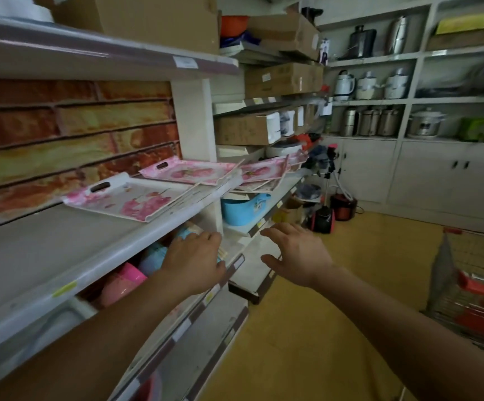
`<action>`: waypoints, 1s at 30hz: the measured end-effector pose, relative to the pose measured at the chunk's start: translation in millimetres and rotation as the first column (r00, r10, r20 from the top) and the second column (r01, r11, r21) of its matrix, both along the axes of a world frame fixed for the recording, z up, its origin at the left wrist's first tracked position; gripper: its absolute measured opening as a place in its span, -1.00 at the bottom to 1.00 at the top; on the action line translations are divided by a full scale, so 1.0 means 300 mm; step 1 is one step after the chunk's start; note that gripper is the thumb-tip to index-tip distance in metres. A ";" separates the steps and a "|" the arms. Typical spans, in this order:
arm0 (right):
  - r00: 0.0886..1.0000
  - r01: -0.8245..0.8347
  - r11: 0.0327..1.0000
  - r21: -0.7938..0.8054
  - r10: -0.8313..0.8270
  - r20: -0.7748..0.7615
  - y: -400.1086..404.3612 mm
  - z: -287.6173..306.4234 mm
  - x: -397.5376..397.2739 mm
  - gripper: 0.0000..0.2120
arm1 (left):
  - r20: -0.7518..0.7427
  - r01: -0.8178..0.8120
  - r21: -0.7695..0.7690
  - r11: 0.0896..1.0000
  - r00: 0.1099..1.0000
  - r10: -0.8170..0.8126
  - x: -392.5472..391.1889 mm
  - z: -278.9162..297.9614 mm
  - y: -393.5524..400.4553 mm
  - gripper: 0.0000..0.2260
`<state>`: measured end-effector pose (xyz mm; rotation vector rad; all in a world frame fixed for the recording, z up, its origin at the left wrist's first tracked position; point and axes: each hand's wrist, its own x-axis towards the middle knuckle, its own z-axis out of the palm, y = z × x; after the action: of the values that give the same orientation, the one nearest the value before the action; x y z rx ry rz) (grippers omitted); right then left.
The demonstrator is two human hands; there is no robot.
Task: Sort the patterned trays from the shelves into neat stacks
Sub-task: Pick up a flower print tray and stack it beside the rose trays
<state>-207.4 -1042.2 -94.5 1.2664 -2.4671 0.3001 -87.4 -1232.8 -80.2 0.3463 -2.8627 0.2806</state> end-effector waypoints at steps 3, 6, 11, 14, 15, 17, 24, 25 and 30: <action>0.999 0.033 0.999 0.008 -0.032 -0.005 -0.032 0.007 -0.117 -0.48 | -0.008 0.037 0.022 0.999 0.999 -0.037 -0.141 0.007 -0.035 -0.60; 0.998 0.054 0.998 0.028 -0.053 -0.026 -0.077 0.016 -0.239 -0.47 | -0.048 0.071 0.031 0.997 0.996 -0.070 -0.275 0.013 -0.080 -0.66; 0.996 0.078 0.996 0.052 -0.076 -0.037 -0.170 0.031 -0.415 -0.46 | -0.053 0.084 0.034 0.996 0.995 -0.083 -0.453 0.001 -0.180 -0.68; 0.997 0.067 0.996 0.053 -0.064 -0.047 -0.239 0.029 -0.493 -0.47 | -0.068 0.070 0.028 0.997 0.995 -0.068 -0.521 0.004 -0.251 -0.66; 0.998 0.055 0.997 0.057 -0.052 -0.046 -0.262 0.027 -0.513 -0.48 | -0.066 0.060 0.032 0.998 0.996 -0.058 -0.537 -0.001 -0.270 -0.64; 0.999 0.020 0.997 0.079 -0.017 -0.036 -0.311 0.021 -0.551 -0.49 | -0.047 0.038 0.034 0.999 0.998 -0.037 -0.564 -0.017 -0.307 -0.64; 0.994 -0.110 0.988 0.104 0.112 -0.018 -0.495 -0.014 -0.702 -0.48 | -0.038 -0.087 0.036 0.996 0.995 0.088 -0.649 -0.065 -0.427 -0.64; 0.991 -0.134 0.986 0.099 0.136 -0.006 -0.524 -0.019 -0.728 -0.48 | -0.041 -0.108 0.027 0.994 0.993 0.109 -0.660 -0.071 -0.438 -0.64; 0.953 -0.303 0.950 0.069 0.301 0.033 -0.665 -0.024 -0.860 -0.47 | -0.098 -0.262 0.021 0.965 0.960 0.263 -0.721 -0.027 -0.482 -0.58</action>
<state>-465.5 -1241.7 -101.8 1.6842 -2.3161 0.3028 -303.8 -1377.3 -88.4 0.7240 -2.7180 0.2902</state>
